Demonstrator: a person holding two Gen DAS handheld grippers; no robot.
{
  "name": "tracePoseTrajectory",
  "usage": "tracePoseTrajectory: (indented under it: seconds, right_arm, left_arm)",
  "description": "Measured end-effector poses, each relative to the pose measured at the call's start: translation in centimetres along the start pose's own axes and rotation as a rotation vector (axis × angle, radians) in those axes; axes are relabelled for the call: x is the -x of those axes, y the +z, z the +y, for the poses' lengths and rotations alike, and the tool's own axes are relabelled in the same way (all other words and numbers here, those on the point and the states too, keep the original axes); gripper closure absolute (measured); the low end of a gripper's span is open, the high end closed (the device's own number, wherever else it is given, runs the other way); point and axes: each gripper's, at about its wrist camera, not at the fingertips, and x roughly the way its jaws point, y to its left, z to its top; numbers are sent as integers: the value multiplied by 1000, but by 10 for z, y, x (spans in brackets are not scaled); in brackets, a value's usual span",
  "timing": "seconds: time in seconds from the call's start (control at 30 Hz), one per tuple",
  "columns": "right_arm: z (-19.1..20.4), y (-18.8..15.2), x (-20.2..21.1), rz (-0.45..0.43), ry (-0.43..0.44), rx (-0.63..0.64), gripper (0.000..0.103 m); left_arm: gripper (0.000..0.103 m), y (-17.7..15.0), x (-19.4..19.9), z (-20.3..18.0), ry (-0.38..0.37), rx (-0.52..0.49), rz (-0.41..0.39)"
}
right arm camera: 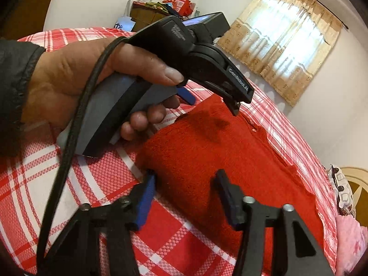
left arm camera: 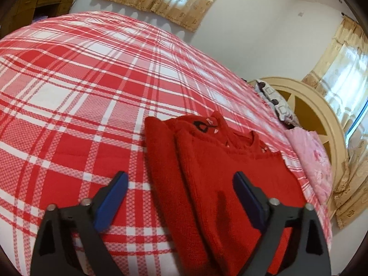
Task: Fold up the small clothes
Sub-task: 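Move both tools to the side edge of the folded sweater, then grasp the sweater side edge with the left tool while the right tool grasps it too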
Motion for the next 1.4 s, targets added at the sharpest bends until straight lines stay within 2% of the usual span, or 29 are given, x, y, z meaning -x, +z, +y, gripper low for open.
tracePoseTrajectory:
  seconds: [0.03,0.17,0.2,0.27,0.3,0.33,0.4,0.57,0.8,1.03,1.4]
  right_arm:
    - [3,1,0,-1,-4,10,64]
    - [9,1,1,-8,-11,35,72]
    - [9,1,2,-6,-7,34,78]
    - [8,1,3,-6,-1,27,90]
    - [6,1,4,-11,5,20,94]
    - [4,1,6,-20,7,12,94]
    - [1,1,11,-38,11,-4,95]
    - [-4,0,11,-38,34,-40,95]
    - [-25,-2,16,-55,76,-139,96]
    - [-44,-7,28,-82,88,-222,96]
    - [-69,-17,44,-113,74,-301,96]
  left_arm:
    - [24,0,0,1,-12,6,3]
    - [39,1,-3,3,-29,24,11]
    - [44,1,-4,2,-24,22,21]
    - [58,1,-6,0,-30,15,29]
    - [73,1,-8,0,-45,13,42]
    - [80,1,-10,1,-51,17,51]
    - [88,1,-8,3,-74,27,42]
    - [88,1,-8,9,-111,63,41]
    - [89,5,-12,11,-128,106,88]
    - [90,7,-7,8,-147,161,89]
    - [90,22,-2,-32,-143,107,60]
